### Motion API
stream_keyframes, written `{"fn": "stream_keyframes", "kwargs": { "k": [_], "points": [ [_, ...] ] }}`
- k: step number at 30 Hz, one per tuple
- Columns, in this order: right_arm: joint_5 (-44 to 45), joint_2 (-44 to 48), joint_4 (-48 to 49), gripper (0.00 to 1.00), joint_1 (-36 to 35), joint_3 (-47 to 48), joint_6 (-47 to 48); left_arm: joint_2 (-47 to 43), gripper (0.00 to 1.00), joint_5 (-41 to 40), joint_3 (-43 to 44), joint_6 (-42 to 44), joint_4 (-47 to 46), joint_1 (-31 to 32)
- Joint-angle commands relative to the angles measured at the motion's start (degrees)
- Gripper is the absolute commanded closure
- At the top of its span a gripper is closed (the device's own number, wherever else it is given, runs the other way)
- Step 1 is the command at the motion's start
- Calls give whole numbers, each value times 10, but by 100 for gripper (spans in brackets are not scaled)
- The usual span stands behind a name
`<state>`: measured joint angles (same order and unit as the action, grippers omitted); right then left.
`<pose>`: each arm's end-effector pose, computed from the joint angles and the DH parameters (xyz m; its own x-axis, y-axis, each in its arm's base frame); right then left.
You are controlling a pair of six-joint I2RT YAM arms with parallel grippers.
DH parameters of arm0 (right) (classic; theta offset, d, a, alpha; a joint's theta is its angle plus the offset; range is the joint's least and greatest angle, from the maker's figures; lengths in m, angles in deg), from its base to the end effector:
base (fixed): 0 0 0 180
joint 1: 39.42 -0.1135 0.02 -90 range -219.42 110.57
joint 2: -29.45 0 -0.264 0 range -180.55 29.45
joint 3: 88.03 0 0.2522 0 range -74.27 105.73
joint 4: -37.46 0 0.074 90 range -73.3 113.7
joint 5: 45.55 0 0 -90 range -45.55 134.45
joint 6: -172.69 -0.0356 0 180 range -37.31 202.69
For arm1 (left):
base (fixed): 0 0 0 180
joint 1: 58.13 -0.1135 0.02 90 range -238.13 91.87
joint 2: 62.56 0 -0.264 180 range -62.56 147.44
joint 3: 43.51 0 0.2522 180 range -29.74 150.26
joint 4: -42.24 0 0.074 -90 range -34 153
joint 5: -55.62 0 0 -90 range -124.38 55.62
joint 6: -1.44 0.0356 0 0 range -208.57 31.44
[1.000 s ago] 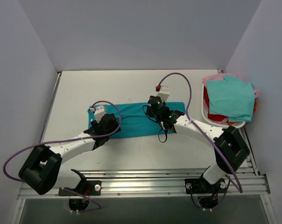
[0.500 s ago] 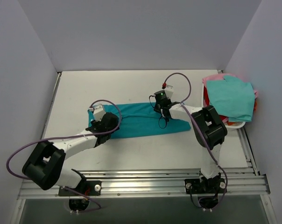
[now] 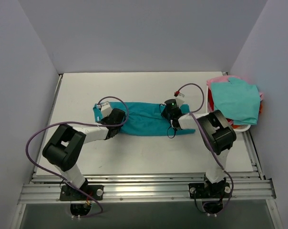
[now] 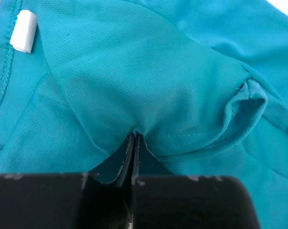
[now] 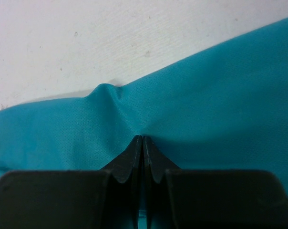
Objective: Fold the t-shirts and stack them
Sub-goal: Rotate the tshirt 90 degrees
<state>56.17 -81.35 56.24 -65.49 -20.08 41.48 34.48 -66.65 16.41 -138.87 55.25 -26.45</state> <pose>0.3607 0.1684 0.1444 -0.4493 0.4983 -0.7415 0.0430 0.8411 0.5392 0.2825 -0.1520 0.1434 -0.5347 -0.4346 -0.7247 -0.4050 0.8845 -0.2316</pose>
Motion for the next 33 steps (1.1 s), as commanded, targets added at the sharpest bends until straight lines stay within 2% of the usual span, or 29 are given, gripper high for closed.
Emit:
{"fn": "stream_keyframes", "kwargs": {
  "k": [1,7,14,19,25,28,29,33],
  "points": [
    [0,5,-81,100,-21,-60,-30,46,98,32,26,18,18,-21],
    [15,30,-90,100,-88,-86,-65,75,98,35,100,54,41,-71],
    [2,29,-64,100,-184,-114,-105,151,98,49,249,106,67,-105],
    [15,7,-65,100,-246,-98,-129,260,98,122,416,164,96,-124],
    [18,-37,-77,100,-316,-37,-142,370,98,169,627,208,160,-132],
    [15,-61,-85,100,-330,-16,-144,432,98,193,718,228,203,-133],
    [10,-64,-83,100,-336,-9,-144,448,98,208,775,232,222,-134],
    [15,-68,-91,100,-341,-1,-144,497,98,247,862,246,242,-133]
  ]
}}
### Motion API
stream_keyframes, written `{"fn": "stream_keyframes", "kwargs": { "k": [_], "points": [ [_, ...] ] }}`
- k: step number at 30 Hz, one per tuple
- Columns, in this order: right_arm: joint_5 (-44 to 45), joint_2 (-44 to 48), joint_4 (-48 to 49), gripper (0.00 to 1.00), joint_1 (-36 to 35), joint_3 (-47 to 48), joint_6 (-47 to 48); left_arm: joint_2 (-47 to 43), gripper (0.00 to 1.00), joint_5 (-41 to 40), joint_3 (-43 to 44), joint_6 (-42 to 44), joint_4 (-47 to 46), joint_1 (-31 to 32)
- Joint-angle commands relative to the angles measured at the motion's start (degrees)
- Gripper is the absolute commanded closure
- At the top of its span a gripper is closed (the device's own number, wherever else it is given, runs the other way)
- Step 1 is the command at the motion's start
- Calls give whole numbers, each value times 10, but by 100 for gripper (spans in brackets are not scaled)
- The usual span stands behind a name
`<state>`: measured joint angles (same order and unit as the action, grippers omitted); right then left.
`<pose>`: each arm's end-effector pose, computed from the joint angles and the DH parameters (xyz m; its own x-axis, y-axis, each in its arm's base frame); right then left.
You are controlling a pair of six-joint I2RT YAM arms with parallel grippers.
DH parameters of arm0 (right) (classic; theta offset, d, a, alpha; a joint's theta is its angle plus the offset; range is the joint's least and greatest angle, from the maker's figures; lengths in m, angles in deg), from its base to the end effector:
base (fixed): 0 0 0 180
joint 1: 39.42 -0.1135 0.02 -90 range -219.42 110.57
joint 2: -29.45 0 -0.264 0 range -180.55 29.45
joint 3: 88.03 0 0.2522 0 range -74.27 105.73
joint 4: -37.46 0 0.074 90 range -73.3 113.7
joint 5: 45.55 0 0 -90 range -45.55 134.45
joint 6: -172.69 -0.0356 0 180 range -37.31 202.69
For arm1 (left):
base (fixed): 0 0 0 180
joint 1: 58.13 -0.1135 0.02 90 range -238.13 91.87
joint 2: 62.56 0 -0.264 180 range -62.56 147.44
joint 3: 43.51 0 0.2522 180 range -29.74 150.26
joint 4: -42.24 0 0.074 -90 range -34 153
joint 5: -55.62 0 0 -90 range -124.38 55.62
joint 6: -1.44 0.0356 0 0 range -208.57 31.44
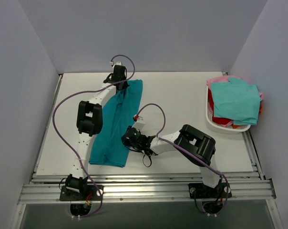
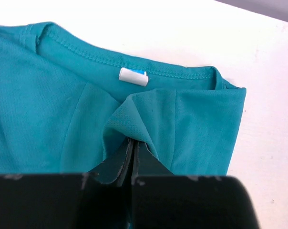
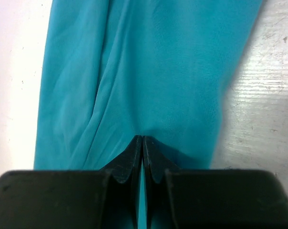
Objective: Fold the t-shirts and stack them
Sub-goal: Rotate the tshirt 90 degrees, then grab the bottom of the folded rectangular tshirt with both arms
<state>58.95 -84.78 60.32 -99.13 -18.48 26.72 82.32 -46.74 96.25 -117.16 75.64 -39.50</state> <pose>0.2137 0.3481 0.1366 -0.7006 0.3914 -0.5967 -0.2469 0.6516 0.7173 0.5447 -0.1756 0.1751 -0.5916 -0.2940 -0.7507 -0.1479 0.9549 -0.2575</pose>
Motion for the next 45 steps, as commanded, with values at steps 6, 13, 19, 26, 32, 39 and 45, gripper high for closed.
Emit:
{"fn": "stream_keyframes", "kwargs": {
  "k": [6,13,19,26,32,39,45],
  "points": [
    [18,-6,-156,100,-5,-25,5,-30,97,37,8,25,18,-5],
    [42,17,-177,100,-8,-38,1,-165,10,19,-100,31,-36,-24],
    [59,45,-199,100,-9,-47,2,-245,4,23,-119,38,-24,-49],
    [131,157,-278,68,-37,-64,1,-409,5,-41,-265,34,22,-64],
    [213,278,-416,4,-54,-69,-10,-650,4,-35,-576,-38,-3,-45],
    [271,374,-522,2,-87,-70,-21,-813,2,-100,-747,-122,76,123],
    [264,440,-545,3,-108,-119,-64,-868,0,-101,-834,-227,126,224]
  ]
}}
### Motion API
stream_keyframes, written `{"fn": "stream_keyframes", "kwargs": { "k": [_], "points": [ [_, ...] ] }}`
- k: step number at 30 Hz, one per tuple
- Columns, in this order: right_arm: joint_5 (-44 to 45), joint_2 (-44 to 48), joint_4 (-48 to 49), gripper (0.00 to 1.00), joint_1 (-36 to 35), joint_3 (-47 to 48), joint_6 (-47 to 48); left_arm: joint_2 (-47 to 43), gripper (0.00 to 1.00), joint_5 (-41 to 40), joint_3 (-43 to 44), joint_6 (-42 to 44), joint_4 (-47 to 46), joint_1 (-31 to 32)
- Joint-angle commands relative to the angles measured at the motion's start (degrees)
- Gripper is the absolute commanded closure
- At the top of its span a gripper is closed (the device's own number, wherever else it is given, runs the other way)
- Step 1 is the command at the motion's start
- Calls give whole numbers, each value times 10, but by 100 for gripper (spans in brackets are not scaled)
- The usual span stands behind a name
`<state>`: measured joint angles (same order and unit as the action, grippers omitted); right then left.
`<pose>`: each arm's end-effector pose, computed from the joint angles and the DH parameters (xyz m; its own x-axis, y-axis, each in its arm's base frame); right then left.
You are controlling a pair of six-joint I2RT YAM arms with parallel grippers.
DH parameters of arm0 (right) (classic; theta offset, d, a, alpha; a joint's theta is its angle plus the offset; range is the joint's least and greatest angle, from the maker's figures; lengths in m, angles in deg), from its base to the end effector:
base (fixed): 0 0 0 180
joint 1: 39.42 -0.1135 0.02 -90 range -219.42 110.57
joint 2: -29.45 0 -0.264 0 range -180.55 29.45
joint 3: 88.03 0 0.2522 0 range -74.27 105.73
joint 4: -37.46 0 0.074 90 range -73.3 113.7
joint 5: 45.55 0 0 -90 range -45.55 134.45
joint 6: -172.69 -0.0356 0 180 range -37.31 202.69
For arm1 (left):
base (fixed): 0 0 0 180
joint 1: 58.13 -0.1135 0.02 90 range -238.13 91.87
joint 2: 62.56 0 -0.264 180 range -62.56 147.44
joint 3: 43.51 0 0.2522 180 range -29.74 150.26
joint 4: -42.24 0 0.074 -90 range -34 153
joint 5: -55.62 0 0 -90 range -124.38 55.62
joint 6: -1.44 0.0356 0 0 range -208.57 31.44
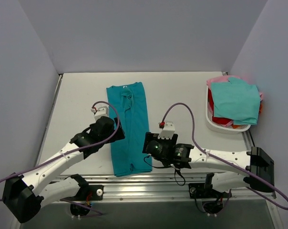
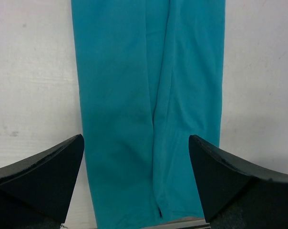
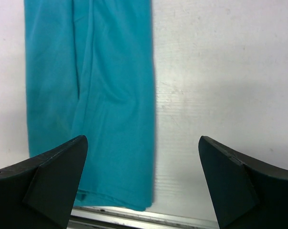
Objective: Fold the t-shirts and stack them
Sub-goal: Grab the bottom of the folded rectangular tshirt with both arms
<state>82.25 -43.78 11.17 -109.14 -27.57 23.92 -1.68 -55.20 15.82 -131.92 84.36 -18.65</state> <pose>0.1137 0.2448 0.2462 -0.6060 0.3095 -0.7328 -0.1120 0.8789 0.4637 0.1788 -0.1309 0.2632 -0.6593 -0.2884 -0.6944 -0.0781 0.9448 -0.3182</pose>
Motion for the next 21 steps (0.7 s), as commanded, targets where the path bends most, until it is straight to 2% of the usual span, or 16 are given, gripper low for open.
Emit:
{"fn": "stream_keyframes", "kwargs": {
  "k": [1,2,9,14,19,21],
  "points": [
    [21,39,-45,3,-9,-41,-42,-30,0,-12,-42,-88,39,25],
    [-3,54,-36,4,-9,-67,-43,-37,6,-15,-60,-96,42,51],
    [-109,114,67,8,-19,-165,-59,-19,9,-24,-80,-189,159,160],
    [-134,77,104,14,-27,-185,-62,-26,16,-3,-115,-261,157,233],
    [-147,38,166,20,-37,-197,-70,-30,19,-21,-117,-349,202,320],
    [-151,25,185,21,-37,-196,-71,-24,19,-25,-114,-374,215,337]
  ]
}}
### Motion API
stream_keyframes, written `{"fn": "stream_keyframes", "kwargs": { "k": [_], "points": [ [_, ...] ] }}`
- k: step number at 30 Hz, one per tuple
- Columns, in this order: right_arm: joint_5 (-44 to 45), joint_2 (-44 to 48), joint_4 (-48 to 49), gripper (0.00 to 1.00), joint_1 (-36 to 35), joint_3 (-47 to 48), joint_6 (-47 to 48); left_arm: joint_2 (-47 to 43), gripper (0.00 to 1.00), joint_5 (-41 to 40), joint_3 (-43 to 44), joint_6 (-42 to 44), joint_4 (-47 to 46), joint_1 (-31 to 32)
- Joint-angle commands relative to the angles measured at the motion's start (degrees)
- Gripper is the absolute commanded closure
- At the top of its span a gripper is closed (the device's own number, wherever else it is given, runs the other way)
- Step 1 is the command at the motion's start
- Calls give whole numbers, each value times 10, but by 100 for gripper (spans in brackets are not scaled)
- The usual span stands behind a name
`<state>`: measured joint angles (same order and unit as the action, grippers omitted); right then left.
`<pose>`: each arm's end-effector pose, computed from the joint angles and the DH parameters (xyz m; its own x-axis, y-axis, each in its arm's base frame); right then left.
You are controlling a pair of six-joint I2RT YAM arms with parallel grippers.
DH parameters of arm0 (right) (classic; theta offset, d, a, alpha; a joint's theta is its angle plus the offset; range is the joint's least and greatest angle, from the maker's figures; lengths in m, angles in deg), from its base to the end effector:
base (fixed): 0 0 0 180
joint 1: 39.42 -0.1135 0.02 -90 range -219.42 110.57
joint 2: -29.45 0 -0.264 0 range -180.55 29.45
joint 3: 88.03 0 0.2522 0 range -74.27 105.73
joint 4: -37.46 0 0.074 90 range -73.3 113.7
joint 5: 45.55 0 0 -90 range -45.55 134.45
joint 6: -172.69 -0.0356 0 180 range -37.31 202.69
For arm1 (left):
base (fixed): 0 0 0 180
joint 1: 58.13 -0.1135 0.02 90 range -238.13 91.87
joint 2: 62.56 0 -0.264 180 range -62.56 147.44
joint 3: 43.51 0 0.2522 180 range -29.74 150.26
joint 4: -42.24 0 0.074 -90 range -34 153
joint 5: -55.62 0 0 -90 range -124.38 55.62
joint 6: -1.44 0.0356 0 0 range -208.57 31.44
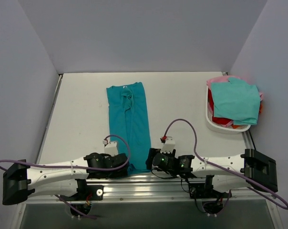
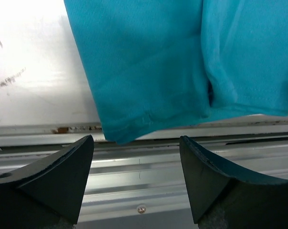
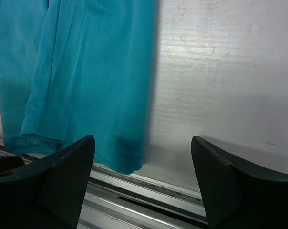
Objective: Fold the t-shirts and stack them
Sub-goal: Grab the bottom of the folded rectangular tshirt with both arms
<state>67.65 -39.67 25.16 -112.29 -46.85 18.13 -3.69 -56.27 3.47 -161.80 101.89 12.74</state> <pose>0.0812 0.2158 0.1731 -0.7949 0.2388 -0.5577 -0.1674 0.7972 0.5800 0.0663 -0.1508 0.1860 -0.8920 -0.1395 -0.4299 -0.0560 0.9779 -0.2012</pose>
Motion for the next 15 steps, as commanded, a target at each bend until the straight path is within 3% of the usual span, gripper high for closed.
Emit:
{"fn": "stream_keyframes", "kwargs": {
  "k": [1,6,8,15],
  "points": [
    [-7,-30,49,23,-8,0,-13,0,19,-17,10,-82,41,32],
    [-11,-60,81,34,-16,0,-19,30,21,-26,0,-128,38,60],
    [-12,-69,88,43,-18,-3,-22,33,22,-30,-11,-138,31,63],
    [-8,-75,87,62,-19,-8,-27,9,28,-61,-37,-186,45,65]
  ]
}}
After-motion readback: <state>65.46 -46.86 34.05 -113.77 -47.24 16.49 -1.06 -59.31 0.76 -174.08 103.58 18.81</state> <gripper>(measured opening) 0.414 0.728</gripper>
